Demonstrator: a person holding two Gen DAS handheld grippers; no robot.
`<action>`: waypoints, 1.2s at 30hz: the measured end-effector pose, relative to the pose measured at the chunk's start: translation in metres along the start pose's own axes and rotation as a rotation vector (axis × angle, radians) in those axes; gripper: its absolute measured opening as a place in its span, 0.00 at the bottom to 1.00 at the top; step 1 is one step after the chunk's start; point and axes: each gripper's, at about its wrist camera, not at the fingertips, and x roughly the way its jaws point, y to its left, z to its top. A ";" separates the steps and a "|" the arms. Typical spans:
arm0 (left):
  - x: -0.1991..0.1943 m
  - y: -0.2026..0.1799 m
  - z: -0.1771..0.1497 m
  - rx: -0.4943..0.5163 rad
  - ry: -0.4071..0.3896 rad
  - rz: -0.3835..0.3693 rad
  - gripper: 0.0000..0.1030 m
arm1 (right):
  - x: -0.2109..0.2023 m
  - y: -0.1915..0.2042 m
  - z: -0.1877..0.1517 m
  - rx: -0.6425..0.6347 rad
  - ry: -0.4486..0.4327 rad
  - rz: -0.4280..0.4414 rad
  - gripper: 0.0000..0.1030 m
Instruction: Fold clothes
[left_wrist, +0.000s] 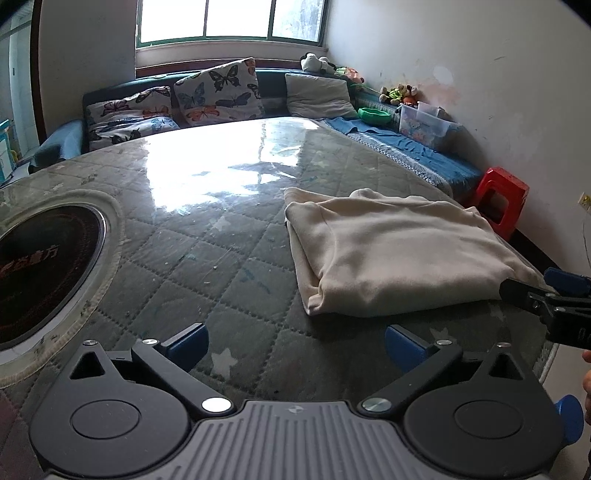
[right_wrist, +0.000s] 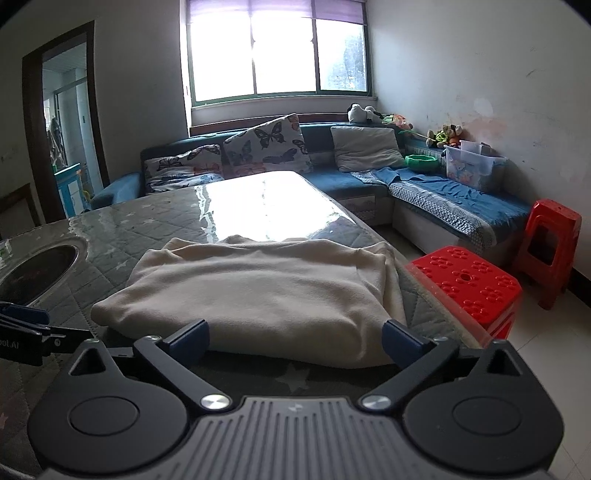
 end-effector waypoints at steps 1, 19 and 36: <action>-0.001 0.000 0.000 0.002 -0.001 0.003 1.00 | 0.000 0.001 0.000 0.000 0.001 -0.001 0.99; -0.011 -0.007 -0.010 0.027 -0.005 0.026 1.00 | -0.009 0.003 -0.005 0.003 -0.004 -0.005 1.00; -0.016 -0.029 -0.023 0.080 -0.004 0.031 1.00 | -0.021 0.007 -0.012 0.016 -0.017 0.004 1.00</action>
